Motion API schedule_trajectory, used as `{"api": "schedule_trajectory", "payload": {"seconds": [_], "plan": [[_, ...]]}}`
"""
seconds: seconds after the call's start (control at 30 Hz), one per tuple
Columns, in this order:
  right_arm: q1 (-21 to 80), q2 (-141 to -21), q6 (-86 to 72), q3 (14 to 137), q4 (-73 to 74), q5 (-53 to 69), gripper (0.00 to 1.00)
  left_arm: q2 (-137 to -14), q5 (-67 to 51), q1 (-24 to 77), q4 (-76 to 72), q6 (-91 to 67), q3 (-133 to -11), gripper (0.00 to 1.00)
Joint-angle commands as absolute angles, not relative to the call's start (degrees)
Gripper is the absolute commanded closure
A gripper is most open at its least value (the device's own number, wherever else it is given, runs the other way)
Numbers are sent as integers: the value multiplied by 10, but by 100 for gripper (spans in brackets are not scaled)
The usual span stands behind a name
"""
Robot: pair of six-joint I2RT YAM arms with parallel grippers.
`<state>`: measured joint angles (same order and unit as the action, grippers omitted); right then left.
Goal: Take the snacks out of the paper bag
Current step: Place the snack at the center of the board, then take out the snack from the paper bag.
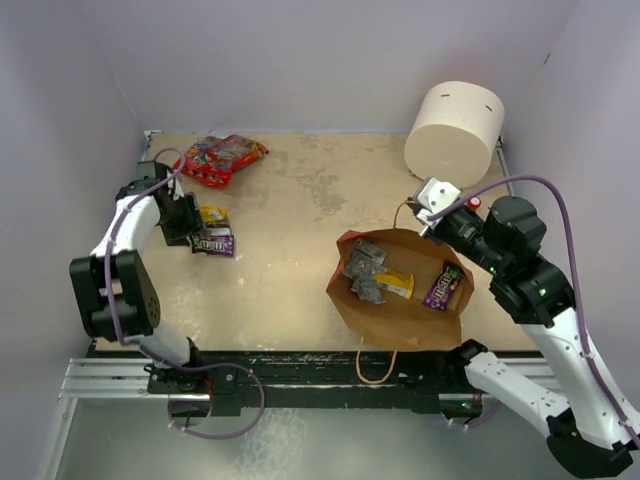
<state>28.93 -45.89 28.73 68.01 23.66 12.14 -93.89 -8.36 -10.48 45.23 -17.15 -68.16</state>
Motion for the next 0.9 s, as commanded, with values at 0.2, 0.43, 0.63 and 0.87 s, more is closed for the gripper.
{"api": "schedule_trajectory", "payload": {"seconds": [0.2, 0.43, 0.63, 0.87], "plan": [[290, -533, 497, 771, 257, -31, 100, -778, -286, -13, 353, -271, -623, 43], [258, -592, 564, 803, 187, -54, 100, -720, -284, 118, 320, -348, -589, 44], [252, -614, 554, 857, 229, -8, 100, -665, -273, 136, 381, -331, -603, 44], [254, -570, 370, 817, 264, 97, 100, -618, -285, 136, 424, -323, -615, 43]]}}
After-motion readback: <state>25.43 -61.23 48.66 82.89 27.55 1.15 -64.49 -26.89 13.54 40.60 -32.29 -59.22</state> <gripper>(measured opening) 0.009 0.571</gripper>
